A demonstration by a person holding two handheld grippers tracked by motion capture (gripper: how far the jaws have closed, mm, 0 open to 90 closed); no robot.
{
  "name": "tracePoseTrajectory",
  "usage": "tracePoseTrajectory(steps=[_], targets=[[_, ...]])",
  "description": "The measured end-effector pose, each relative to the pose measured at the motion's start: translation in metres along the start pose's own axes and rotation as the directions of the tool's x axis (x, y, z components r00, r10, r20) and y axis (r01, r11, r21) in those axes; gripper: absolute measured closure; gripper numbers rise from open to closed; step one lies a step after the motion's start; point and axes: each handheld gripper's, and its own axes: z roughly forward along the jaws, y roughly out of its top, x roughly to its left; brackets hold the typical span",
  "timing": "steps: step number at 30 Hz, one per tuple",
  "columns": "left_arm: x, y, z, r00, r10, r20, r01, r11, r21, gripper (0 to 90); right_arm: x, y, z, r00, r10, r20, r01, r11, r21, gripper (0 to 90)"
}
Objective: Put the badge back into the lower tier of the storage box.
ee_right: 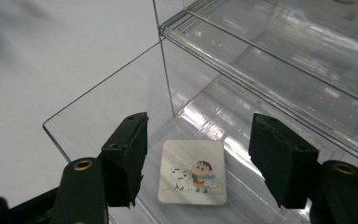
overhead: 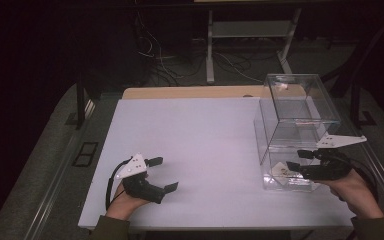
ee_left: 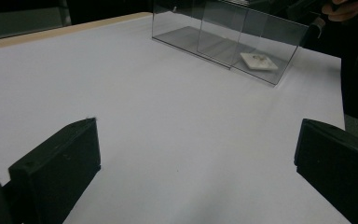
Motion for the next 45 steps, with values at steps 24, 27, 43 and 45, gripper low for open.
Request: tracePoseTrajectory(steps=[24,27,43,45], targets=[[0.001,0.002,0.002,1.0000,0.003,-0.002,-0.003,1.0000,0.003,0.0,-0.001,0.000,-0.012,0.9960,-0.020,-0.087,0.006,0.987,-0.161,33.7],[0.001,0.002,0.002,1.0000,0.003,-0.001,-0.003,1.0000,0.004,0.0,0.003,0.002,-0.013,0.9948,-0.029,-0.098,0.010,0.983,-0.185,32.3],[0.000,0.020,-0.005,0.9993,-0.001,0.038,0.002,0.9996,-0.029,0.0,0.032,0.002,0.007,0.9839,-0.111,-0.140,0.070,0.960,-0.272,19.9],[-0.001,0.024,-0.005,0.9991,0.007,0.041,-0.006,0.9997,-0.025,0.0,0.034,0.001,0.010,0.9821,-0.120,-0.145,0.077,0.959,-0.272,19.4]])
